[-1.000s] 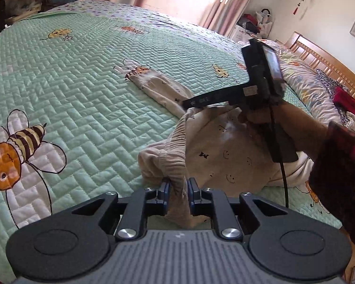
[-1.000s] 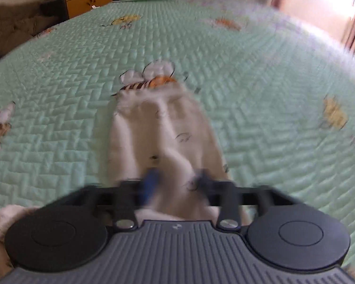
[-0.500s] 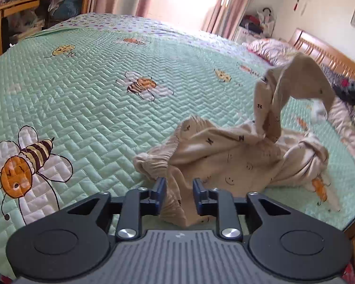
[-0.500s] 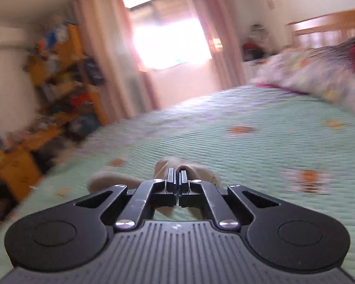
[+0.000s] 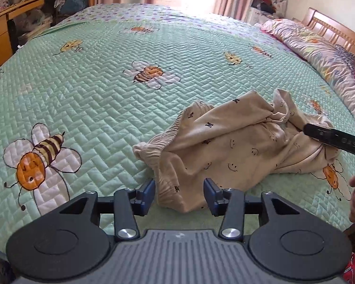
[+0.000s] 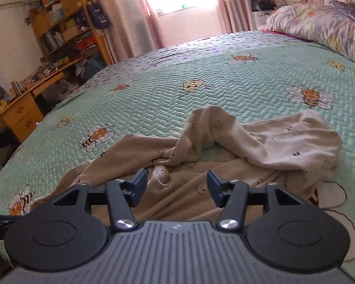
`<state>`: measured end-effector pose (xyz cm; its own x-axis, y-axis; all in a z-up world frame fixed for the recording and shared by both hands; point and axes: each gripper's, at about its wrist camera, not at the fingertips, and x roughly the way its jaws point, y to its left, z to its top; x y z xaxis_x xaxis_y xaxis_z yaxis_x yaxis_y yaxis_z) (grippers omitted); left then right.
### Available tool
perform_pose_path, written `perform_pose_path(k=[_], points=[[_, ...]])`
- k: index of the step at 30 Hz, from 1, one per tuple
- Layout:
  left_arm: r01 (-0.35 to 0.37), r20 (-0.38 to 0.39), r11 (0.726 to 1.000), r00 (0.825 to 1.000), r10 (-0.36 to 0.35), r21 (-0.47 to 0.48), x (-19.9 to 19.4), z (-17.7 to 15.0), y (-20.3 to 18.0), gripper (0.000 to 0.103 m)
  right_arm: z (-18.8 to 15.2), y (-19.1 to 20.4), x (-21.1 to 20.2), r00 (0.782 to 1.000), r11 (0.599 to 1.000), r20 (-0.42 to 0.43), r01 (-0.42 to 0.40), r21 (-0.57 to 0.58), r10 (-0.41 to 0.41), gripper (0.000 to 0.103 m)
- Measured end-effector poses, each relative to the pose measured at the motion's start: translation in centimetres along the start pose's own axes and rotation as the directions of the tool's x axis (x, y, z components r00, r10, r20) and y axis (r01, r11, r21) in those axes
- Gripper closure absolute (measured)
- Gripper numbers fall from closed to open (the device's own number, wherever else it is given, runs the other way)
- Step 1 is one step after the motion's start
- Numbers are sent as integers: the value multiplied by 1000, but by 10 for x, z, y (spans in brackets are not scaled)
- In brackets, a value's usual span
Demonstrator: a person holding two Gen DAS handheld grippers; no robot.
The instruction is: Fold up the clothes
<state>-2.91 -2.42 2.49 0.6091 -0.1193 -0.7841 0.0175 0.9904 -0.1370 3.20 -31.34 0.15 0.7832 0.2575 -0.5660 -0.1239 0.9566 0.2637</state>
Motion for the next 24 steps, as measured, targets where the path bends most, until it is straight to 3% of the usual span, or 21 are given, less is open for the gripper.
perform_pose_path(k=[4,7,9,10,12,14,18,24], points=[[-74,2,997,997,74,15,-4,13,-6,52,1,16,34,1000,996,-22,2,-93,-4,32],[-131,16,991,991,131,33,-6,25,-12,48,-13,28,61,997,981,-46,45,-190,-55,33],[-170,24,984,985,169,48,-7,32,-17,48,-27,22,73,994,984,-89,41,-172,-57,58],[-189,23,980,982,188,61,-4,36,-20,47,-31,15,71,996,990,-76,37,-137,-48,61],[-227,23,970,974,226,89,2,43,-27,46,-33,-2,62,999,999,-46,19,-49,-22,81],[-252,31,960,968,250,120,10,50,-35,44,-31,-22,50,1000,998,-25,-7,60,9,89],[-285,57,943,959,279,173,26,63,-53,44,-29,-43,34,999,989,48,0,145,-7,89],[-288,59,934,958,282,209,53,76,-72,44,-36,-50,47,1000,985,21,-7,175,4,87]])
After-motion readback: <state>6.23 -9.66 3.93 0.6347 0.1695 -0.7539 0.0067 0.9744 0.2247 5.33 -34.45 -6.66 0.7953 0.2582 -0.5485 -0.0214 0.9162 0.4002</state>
